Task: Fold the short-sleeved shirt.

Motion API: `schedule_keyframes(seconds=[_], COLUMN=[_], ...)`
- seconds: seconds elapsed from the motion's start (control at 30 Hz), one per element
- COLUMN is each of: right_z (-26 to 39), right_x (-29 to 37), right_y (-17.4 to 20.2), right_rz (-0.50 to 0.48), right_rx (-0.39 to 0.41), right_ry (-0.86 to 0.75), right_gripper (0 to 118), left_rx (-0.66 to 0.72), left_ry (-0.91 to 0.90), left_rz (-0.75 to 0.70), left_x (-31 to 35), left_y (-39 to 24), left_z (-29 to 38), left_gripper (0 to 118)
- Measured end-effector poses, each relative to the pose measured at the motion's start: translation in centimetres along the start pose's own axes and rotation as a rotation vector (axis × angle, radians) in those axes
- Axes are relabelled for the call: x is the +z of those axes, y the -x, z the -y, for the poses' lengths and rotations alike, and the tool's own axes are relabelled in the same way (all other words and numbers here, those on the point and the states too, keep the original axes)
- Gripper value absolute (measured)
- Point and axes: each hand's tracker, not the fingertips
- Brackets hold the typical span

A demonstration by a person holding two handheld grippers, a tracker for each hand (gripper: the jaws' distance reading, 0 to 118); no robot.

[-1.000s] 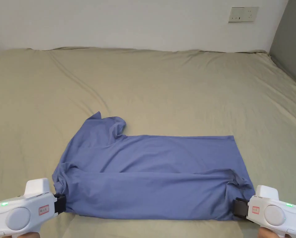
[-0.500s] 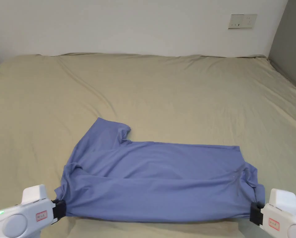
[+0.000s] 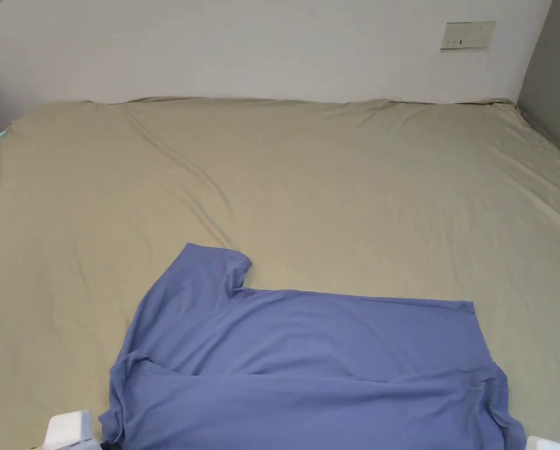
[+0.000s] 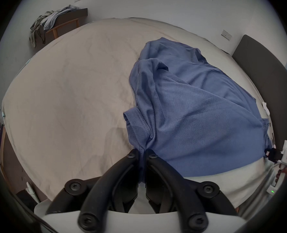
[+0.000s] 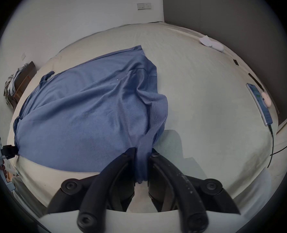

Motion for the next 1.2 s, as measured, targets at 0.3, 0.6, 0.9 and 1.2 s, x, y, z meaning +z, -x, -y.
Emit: schedule_keyframes(seconds=[0.3,0.6,0.9,1.2], right_z=[-5.7,-9.9,-10.9,-13.2], right_x=[8.8,16.9,17.0,15.1], right_y=[3.9,8.6,9.2,9.3], right_rz=[-0.004,0.023,0.064,0.042], right_rx=[0.123,0.18,0.198,0.226], right_ry=[-0.373,-0.789,-0.874,-0.849], right_gripper=[109,109,2,1], left_rx=[-0.009,-0.151,-0.178,-0.228], left_ry=[-0.362,-0.829,-0.861,-0.745], left_rz=[0.073,0.067,0.091,0.087], left_x=[8.9,16.5,15.2,11.2], left_y=[-5.7,-14.5,-16.4,-17.1], left_z=[-4.2,-7.6,-8.1,-13.4], left_gripper=[118,112,0,0])
